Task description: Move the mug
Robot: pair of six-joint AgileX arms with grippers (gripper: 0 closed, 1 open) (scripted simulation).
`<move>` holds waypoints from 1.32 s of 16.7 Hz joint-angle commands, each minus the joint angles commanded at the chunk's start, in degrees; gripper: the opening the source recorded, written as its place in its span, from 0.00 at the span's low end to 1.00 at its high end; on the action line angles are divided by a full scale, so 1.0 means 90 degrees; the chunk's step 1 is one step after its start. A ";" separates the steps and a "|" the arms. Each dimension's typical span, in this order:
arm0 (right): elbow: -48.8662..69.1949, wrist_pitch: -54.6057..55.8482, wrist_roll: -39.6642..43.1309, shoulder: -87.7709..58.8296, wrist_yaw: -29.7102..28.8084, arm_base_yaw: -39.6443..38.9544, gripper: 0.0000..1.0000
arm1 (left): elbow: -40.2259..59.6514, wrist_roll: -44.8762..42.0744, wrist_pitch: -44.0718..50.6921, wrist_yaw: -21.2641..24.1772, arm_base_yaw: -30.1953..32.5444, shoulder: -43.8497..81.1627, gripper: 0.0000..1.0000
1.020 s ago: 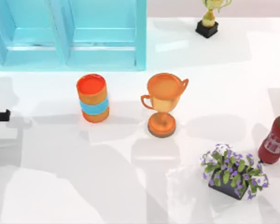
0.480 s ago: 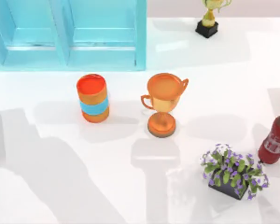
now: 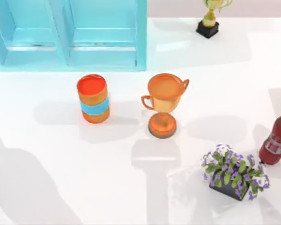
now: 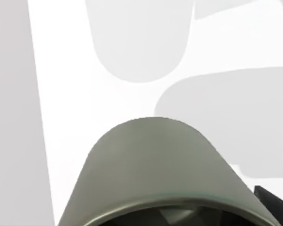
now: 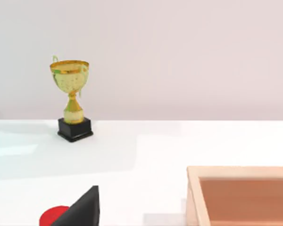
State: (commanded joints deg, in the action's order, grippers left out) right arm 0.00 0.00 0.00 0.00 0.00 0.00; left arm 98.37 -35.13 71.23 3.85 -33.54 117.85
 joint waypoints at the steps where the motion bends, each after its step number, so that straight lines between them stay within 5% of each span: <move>1: 0.0000 0.0000 0.0000 0.0000 0.0000 0.0000 1.00 | -0.0015 -0.0004 -0.0020 -0.0023 0.0025 -0.0029 0.00; 14: 0.0000 0.0000 0.0000 0.0000 0.0000 0.0000 1.00 | -0.0966 -0.0086 -0.1418 0.0003 -0.0079 0.0458 0.00; 22: 0.0000 0.0000 0.0000 0.0000 0.0000 0.0000 1.00 | -0.0966 -0.0086 -0.1418 0.0003 -0.0079 0.0458 0.60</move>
State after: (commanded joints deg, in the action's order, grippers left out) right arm 0.00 0.00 0.00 0.00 0.00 0.00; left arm 89.68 -35.90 58.47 3.87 -34.26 121.97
